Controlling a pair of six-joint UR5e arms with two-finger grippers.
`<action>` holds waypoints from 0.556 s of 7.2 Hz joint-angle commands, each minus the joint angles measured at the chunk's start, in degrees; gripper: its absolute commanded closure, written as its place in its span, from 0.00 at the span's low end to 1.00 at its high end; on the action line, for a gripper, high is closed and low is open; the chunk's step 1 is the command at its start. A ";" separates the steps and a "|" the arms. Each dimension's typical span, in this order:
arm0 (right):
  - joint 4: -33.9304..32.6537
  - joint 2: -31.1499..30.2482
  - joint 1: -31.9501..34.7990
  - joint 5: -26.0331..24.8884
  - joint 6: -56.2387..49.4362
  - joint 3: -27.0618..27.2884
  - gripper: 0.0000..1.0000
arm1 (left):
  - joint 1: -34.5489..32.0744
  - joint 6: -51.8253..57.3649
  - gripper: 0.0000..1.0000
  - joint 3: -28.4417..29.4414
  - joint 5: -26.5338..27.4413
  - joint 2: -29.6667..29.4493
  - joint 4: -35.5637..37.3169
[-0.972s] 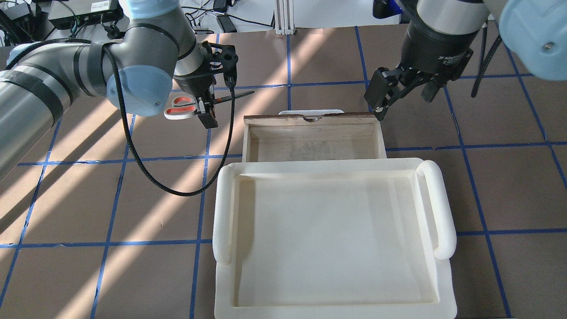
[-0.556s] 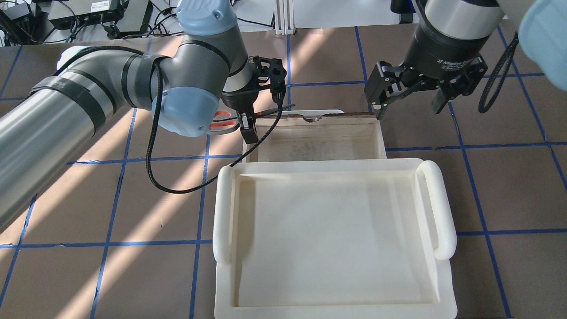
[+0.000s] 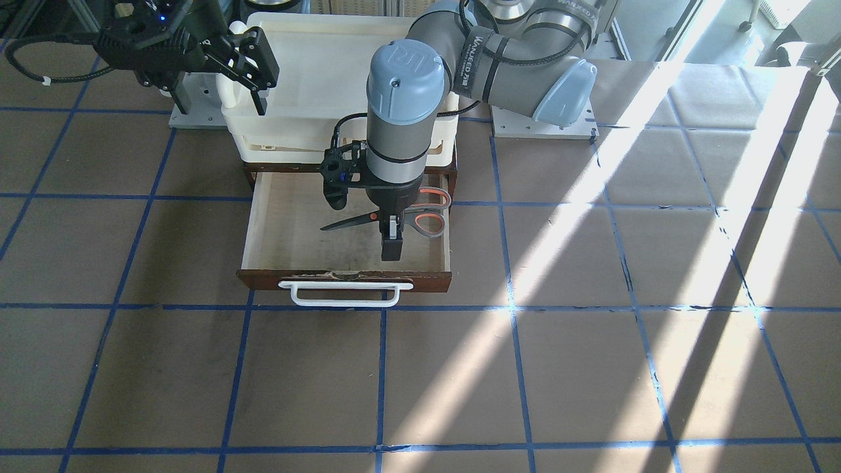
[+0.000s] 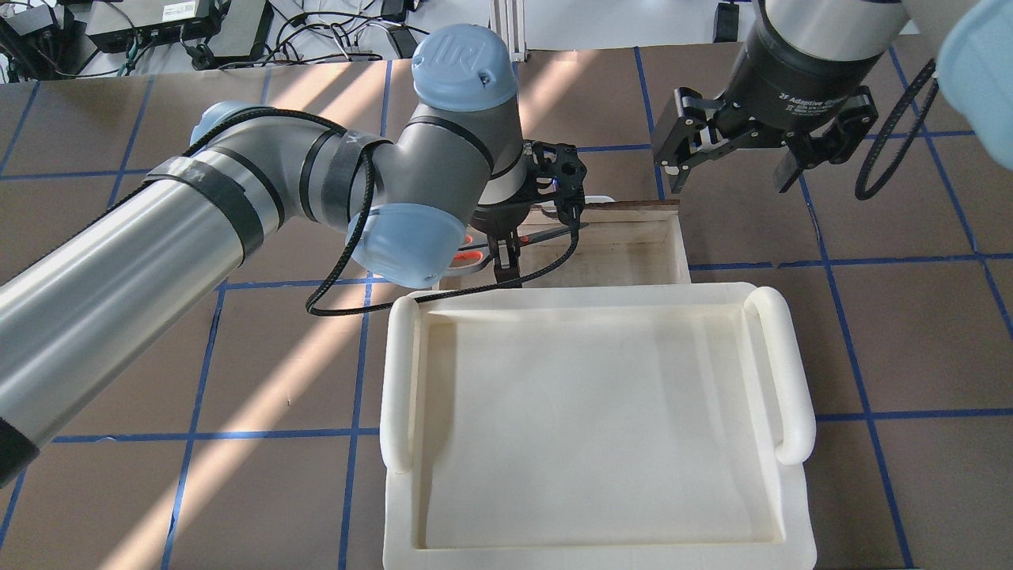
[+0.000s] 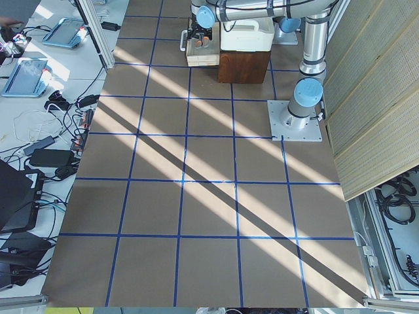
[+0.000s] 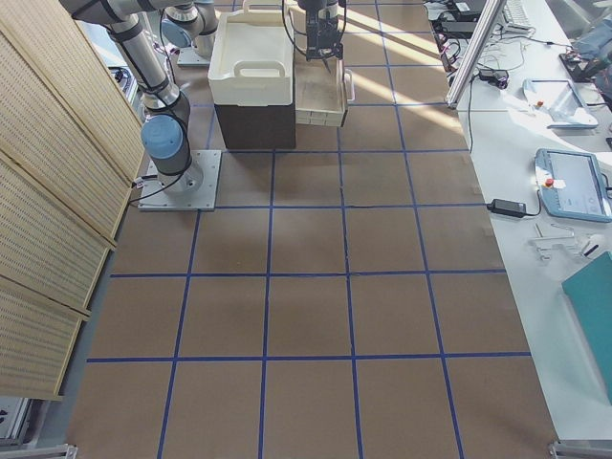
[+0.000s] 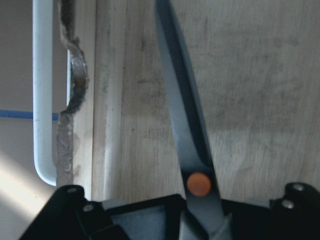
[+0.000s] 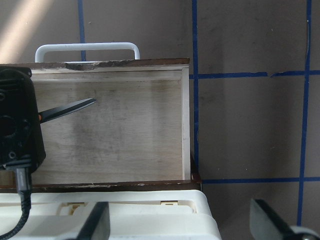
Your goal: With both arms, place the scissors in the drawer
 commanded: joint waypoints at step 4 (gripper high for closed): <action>-0.13 0.10 0.00 -0.03 -0.21 0.03 0.00 | -1.18 2.42 1.00 -0.39 0.54 -1.02 0.18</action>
